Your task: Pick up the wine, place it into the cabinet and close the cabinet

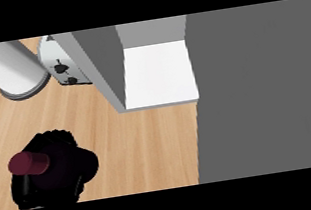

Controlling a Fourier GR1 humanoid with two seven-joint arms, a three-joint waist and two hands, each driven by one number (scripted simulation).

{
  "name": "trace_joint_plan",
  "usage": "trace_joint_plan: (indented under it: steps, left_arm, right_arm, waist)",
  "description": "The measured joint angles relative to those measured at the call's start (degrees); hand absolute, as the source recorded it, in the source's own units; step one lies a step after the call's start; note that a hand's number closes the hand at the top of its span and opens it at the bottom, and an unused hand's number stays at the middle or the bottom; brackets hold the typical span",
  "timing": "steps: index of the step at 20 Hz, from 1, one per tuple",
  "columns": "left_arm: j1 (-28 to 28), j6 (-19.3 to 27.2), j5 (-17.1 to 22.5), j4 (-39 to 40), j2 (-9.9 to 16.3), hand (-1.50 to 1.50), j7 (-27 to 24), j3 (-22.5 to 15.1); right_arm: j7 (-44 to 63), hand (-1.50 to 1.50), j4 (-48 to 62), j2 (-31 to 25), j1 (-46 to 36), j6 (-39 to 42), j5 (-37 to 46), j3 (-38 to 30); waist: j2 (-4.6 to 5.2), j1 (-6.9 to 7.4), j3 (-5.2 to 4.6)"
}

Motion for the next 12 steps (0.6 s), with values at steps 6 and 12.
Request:
trace_joint_plan:
  steps: [6,12]
  left_arm:
    - [-1.2,4.2,-2.2,-8.8,-1.9,1.5,9.5,-4.5]
    - [-4.3,9.7,-4.0,-14.2,-4.0,1.5,17.5,-11.5]
  right_arm:
    - [-2.0,-1.5,0.0,0.9,2.7,1.0,0.0,1.0]
    - [0.0,-1.5,0.1,0.7,0.1,0.1,0.0,0.9]
  waist:
    - [0.03,-0.19,0.0]
    - [0.06,-0.23,-0.03]
